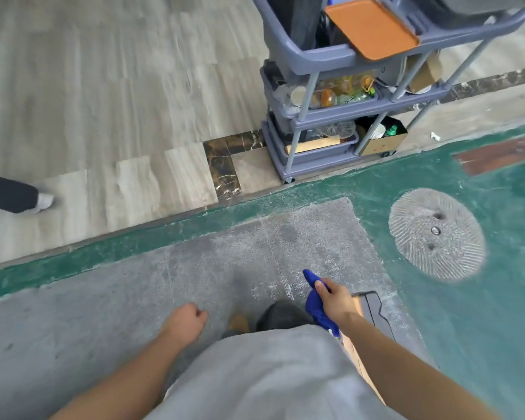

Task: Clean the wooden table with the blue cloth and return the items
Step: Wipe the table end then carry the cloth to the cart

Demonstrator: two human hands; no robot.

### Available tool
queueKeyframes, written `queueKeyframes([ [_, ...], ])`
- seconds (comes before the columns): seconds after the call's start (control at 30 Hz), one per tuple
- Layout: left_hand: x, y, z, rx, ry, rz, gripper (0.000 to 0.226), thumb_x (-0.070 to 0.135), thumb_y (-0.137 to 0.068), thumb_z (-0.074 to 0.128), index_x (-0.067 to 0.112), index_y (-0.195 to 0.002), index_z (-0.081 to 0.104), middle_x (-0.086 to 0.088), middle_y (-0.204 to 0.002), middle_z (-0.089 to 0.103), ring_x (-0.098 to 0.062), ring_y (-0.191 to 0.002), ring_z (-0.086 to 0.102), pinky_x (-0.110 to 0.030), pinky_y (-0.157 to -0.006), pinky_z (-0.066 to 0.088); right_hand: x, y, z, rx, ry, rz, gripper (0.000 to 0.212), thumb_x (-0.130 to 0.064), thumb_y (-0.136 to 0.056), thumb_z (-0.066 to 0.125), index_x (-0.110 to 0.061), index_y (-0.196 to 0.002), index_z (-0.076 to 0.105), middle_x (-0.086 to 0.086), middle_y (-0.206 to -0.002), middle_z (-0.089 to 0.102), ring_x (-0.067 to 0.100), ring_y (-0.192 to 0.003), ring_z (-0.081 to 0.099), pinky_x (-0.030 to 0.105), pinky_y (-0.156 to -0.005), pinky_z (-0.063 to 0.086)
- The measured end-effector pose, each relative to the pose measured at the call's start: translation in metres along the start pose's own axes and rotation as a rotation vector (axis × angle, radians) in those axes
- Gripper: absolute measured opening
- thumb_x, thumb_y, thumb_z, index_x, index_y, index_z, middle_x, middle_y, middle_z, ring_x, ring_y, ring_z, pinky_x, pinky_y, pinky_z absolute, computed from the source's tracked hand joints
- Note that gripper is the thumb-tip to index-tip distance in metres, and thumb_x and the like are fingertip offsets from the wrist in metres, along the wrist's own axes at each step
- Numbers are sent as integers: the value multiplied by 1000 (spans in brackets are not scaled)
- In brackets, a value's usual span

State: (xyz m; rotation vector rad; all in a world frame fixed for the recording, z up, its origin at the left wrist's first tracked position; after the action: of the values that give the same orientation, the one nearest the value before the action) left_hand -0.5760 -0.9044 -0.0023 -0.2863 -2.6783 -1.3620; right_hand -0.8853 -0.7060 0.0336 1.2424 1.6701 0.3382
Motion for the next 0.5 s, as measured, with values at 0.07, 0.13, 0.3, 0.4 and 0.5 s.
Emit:
queueKeyframes([
  [0.07,39,-20,-22,-11,-40,60,33,37,-103,48,20,-74,50,-1,-76,59,-23,-77,59,-34,-69,42,-5,-12,-22,46,-44,45,19,-35,-106,48,-28,-101,65,3,-82,73,26,-84,68,36,-81,52],
  [0.13,84,-41,-40,-27,-76,126,36,37,-104,47,20,-72,48,-1,-73,58,-22,-73,57,-34,-65,38,-6,-27,-44,79,-84,98,26,-35,-106,47,-22,-93,65,3,-67,72,30,-66,70,39,-66,59],
  [0.3,203,-95,-69,-51,-190,255,39,40,-104,44,22,-69,47,0,-73,58,-27,-77,59,-33,-67,37,-1,-77,-104,83,-179,194,32,-34,-108,42,-12,-99,64,16,-68,70,32,-48,64,36,-44,56],
  [0.4,278,-122,-87,-41,-216,299,34,42,-104,44,24,-74,47,-4,-84,62,-27,-82,60,-34,-69,38,-9,-117,-148,101,-244,196,31,-30,-108,43,-10,-99,64,22,-71,73,30,-50,63,34,-43,56],
  [0.5,351,-137,-106,-31,-250,336,32,42,-105,43,21,-86,57,-4,-90,67,-25,-85,64,-34,-70,43,-18,-164,-197,113,-266,171,29,-30,-108,44,-10,-106,66,17,-63,71,24,-43,62,33,-45,54],
])
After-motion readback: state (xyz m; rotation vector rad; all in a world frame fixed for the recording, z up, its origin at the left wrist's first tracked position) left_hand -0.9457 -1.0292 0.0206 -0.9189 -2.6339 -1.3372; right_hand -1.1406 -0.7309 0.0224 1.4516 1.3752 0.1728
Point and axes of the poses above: each hand's wrist, its own y-axis away from the middle knuckle, its own z-axis out of the palm, x = y × z, the point moved 2 cm from there along -y, towards the middle knuckle
